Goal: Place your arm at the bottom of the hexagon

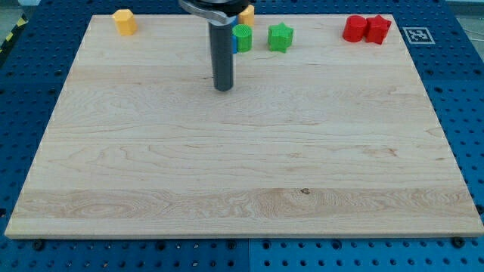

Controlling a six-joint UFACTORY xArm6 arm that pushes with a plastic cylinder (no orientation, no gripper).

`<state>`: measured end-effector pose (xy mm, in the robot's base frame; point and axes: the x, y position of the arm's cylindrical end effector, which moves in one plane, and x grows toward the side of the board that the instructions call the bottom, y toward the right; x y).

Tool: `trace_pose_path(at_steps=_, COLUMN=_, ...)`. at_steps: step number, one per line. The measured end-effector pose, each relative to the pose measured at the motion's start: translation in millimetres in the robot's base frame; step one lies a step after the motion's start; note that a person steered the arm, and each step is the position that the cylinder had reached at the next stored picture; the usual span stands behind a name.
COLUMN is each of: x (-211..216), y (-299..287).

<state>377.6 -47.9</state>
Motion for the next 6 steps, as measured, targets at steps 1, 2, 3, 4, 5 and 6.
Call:
trace_pose_path(at_steps=1, x=-4, y=-29)
trace_pose_path(at_steps=2, x=-8, y=-52)
trace_pose_path(at_steps=3, x=-11, y=-77)
trace_pose_path(at_steps=4, x=-11, y=-103)
trace_pose_path(at_steps=5, x=-11, y=-129)
trace_pose_path(at_steps=6, x=-11, y=-154)
